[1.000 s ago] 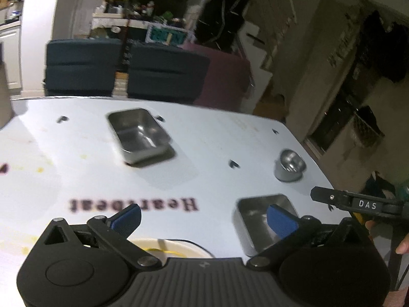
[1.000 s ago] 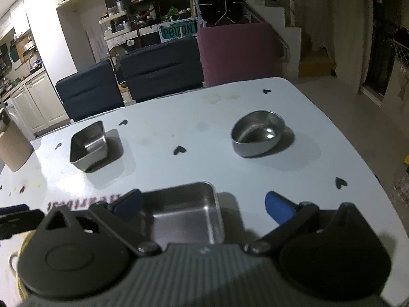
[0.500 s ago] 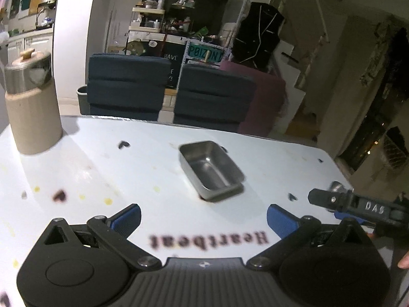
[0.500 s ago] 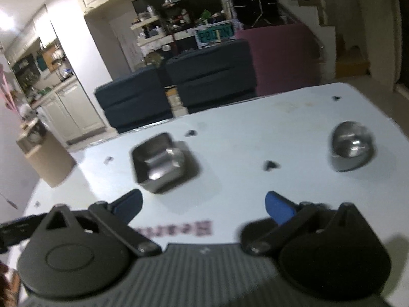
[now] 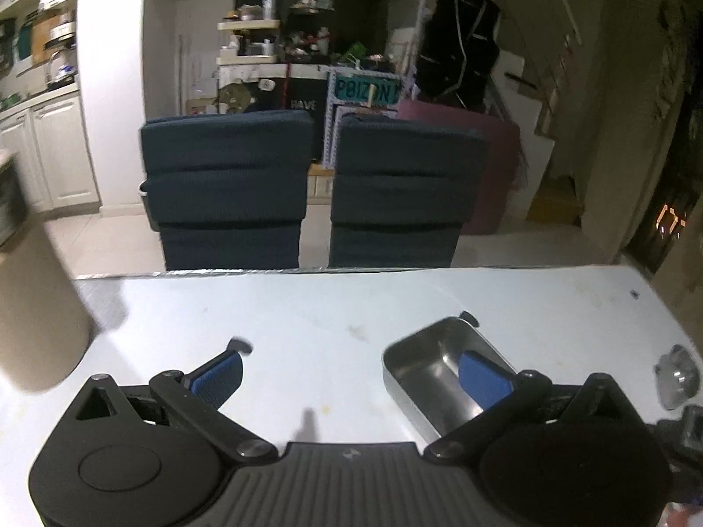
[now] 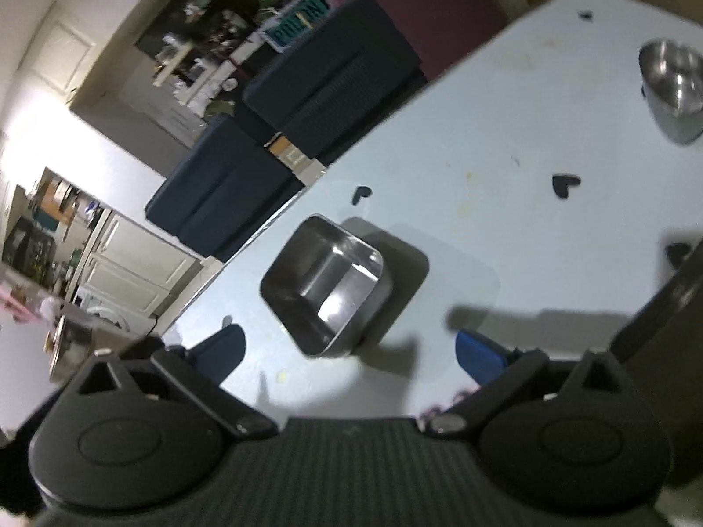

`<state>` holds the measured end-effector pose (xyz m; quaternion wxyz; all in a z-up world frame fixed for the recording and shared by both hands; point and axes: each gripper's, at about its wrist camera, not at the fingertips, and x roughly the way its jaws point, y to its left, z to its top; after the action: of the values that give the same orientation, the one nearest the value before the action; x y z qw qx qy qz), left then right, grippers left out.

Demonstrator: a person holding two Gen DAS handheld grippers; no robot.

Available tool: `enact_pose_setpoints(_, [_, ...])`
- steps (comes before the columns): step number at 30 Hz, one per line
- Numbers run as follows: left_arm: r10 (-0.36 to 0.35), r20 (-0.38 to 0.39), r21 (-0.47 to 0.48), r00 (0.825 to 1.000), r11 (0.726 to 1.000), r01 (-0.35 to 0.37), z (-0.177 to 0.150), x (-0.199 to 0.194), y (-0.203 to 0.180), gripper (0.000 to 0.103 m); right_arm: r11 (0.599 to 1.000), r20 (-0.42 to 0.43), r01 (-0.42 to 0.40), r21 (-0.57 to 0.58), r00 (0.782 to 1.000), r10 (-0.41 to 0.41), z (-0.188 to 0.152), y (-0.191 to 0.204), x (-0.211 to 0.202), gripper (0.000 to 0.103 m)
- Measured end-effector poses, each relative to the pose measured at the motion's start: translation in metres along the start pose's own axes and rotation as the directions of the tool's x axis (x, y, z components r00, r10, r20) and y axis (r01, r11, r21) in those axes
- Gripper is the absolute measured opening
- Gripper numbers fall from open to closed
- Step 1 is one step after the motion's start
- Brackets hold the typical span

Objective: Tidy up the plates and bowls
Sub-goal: 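Move both grippers to the second small steel tray, then close the right gripper on the second tray rim while the left gripper grips its opposite rim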

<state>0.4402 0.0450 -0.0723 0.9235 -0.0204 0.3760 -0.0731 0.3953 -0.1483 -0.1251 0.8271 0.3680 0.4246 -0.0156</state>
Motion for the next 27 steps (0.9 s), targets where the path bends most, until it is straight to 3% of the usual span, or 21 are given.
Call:
enact_pose_setpoints(2, [0.006,-0.011,0.032,1.000,0.999,-0.005,0.004,0.021,-0.006,0.103,0.999,-0.008,-0.002,0.036,1.000,0.002,0.005,-0.005,0.013,0.095])
enact_pose_setpoints(4, [0.021,-0.032,0.073,0.999,0.997,-0.019,0.007,0.043,-0.012,0.103,0.998,-0.014,0.010,0.063,1.000,-0.010,0.009,-0.008,0.025,0.080])
enact_pose_setpoints(6, [0.046,-0.041,0.114,0.998,0.993,-0.041,0.007,0.061,-0.018,0.103,0.997,-0.028,0.035,0.065,0.999,-0.033,0.013,-0.009,0.037,0.074])
enact_pose_setpoints(11, [0.073,-0.060,0.198,0.996,0.978,-0.060,0.006,0.096,-0.027,0.103,0.998,-0.065,0.007,0.064,0.998,-0.003,0.011,-0.011,0.055,0.071])
enact_pose_setpoints(16, [0.104,-0.077,0.240,0.992,0.967,-0.082,0.005,0.116,-0.031,0.103,1.000,-0.086,0.027,-0.008,0.996,-0.028,0.004,-0.005,0.066,0.068])
enact_pose_setpoints(19, [0.127,-0.068,0.270,0.990,0.957,-0.104,0.005,0.117,-0.027,0.103,0.997,-0.103,0.055,-0.050,0.993,-0.060,0.000,-0.004,0.073,0.059])
enact_pose_setpoints(27, [0.144,-0.064,0.323,0.987,0.939,-0.116,-0.010,0.094,-0.020,0.103,0.989,-0.088,0.071,-0.128,0.993,-0.083,0.003,-0.009,0.063,0.055])
